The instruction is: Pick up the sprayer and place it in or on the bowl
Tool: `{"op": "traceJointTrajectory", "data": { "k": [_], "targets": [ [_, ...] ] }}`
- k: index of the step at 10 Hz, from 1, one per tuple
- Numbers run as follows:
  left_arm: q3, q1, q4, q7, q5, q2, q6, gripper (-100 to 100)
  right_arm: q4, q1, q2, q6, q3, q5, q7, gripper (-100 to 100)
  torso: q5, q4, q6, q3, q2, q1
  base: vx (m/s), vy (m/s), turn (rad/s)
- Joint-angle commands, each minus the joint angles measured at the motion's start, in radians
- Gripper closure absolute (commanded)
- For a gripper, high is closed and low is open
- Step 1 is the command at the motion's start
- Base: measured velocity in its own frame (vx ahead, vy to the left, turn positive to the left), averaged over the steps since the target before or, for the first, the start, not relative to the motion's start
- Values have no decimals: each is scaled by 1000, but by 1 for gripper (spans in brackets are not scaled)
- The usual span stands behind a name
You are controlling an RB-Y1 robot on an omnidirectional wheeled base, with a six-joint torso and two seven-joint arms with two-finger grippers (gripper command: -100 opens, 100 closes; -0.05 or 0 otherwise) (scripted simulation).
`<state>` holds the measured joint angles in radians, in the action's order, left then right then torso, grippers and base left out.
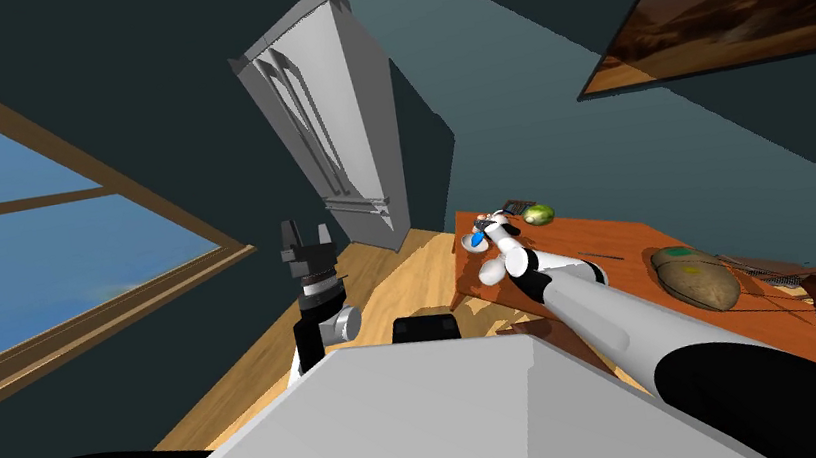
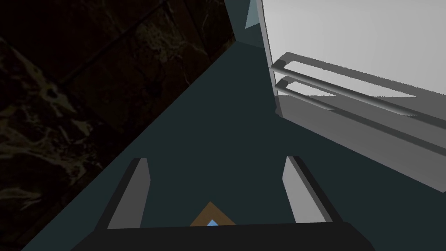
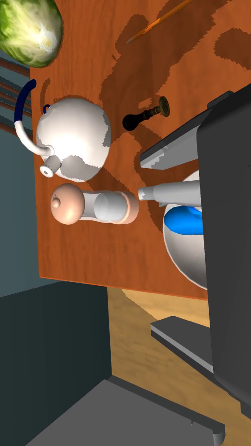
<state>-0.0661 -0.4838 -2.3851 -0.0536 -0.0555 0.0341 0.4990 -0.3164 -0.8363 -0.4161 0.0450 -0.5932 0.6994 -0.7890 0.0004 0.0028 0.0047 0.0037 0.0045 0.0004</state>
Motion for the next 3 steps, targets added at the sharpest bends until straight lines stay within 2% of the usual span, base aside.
{"op": "traceJointTrajectory", "data": {
  "k": [1,3],
  "targets": [
    [0,0,0,0,0,0,0,0,0,0,0,0,0,0,0,0,0,0,0,0,0,0,0,0,0],
    [0,0,0,0,0,0,0,0,0,0,0,0,0,0,0,0,0,0,0,0,0,0,0,0,0]
  ]
}}
